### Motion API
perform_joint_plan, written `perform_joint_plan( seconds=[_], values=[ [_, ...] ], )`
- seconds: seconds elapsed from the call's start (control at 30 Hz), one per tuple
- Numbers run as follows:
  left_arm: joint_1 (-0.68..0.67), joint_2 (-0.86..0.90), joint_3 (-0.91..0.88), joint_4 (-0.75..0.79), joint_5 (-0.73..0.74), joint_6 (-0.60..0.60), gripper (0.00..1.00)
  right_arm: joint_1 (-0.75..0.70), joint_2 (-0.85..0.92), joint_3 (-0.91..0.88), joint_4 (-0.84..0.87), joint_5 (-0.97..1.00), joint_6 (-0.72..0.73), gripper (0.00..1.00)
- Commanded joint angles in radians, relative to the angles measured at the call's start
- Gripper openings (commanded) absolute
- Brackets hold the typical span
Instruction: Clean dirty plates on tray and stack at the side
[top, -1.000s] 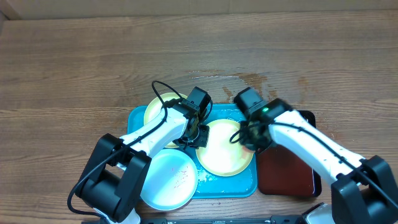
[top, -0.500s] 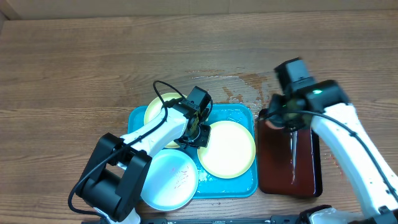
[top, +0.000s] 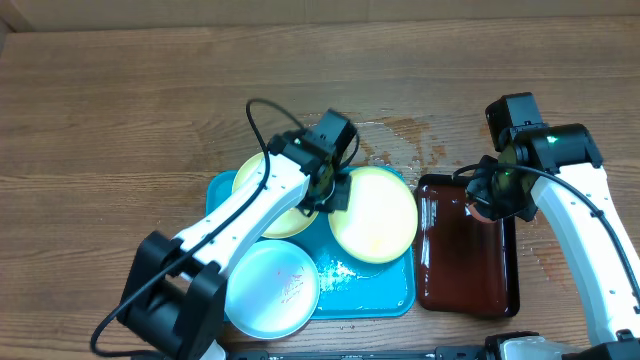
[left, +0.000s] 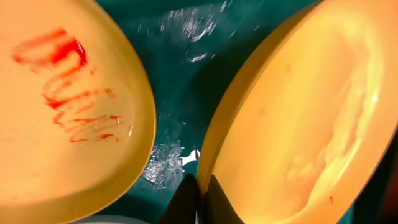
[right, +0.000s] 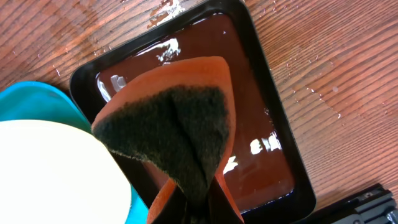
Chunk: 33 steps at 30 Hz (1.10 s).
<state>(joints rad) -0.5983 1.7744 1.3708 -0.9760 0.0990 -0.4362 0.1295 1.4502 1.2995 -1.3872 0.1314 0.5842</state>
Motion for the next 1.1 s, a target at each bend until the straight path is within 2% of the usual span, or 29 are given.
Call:
perform_joint_plan(
  seconds=[0.0,0.3,0.57,0.77,0.9,1.07],
  values=[
    [-0.032,-0.045,0.113,-0.045,-0.064,-0.025,0.04,-0.004,-0.006,0.009,0.008,0.014,0.012,0.04],
    [-0.084,-0.045,0.212,-0.104,-0.085,-0.026,0.04,-0.034,-0.006,0.009,0.022,0.042,0.011,0.04],
    [-0.142,-0.045,0.212,-0.063,-0.093,-0.032,0.04,-0.229,-0.006,0.009,0.068,0.002,-0.098,0.04],
    [-0.242,-0.045,0.216,-0.022,-0.219,-0.032,0.04,-0.354,-0.006,0.009,0.084,-0.142,-0.171,0.04],
    [-0.298,-0.042,0.217,0.024,-0.322,-0.014,0.04,-0.365,-0.008,0.011,0.084,-0.157,-0.174,0.04],
    [-0.320,-0.010,0.263,0.039,-0.346,0.004,0.04,-0.365,-0.010,0.027,0.080,-0.176,-0.197,0.04]
  ],
)
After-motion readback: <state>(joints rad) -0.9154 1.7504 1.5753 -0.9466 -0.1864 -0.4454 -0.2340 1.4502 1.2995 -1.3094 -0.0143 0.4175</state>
